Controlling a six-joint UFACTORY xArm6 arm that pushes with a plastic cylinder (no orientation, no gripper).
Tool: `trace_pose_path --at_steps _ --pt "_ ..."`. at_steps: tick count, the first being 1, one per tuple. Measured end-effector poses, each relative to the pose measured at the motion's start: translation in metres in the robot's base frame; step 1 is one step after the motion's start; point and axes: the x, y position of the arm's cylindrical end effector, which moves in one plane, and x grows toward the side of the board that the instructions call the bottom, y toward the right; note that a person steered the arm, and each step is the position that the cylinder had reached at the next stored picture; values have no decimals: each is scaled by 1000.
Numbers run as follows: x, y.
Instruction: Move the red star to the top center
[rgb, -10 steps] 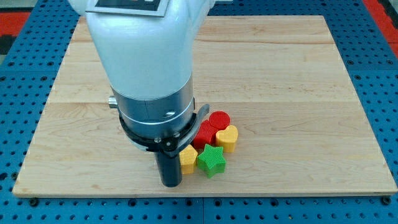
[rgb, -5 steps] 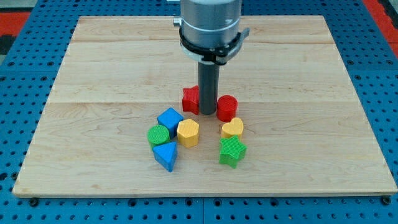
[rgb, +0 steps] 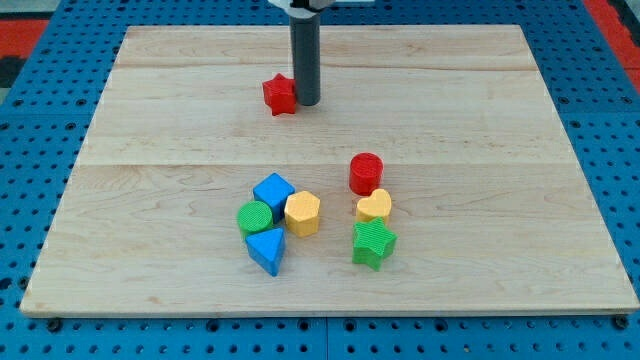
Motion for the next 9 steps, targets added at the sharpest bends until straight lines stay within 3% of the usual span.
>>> trace_pose_path --at_steps 1,2,5,6,7,8,9 --pt "17 -5" --pt "-18 -19" --pt "-25 -11" --pt "-11 5" --pt "41 24" --pt "24 -66" --pt "-9 -48"
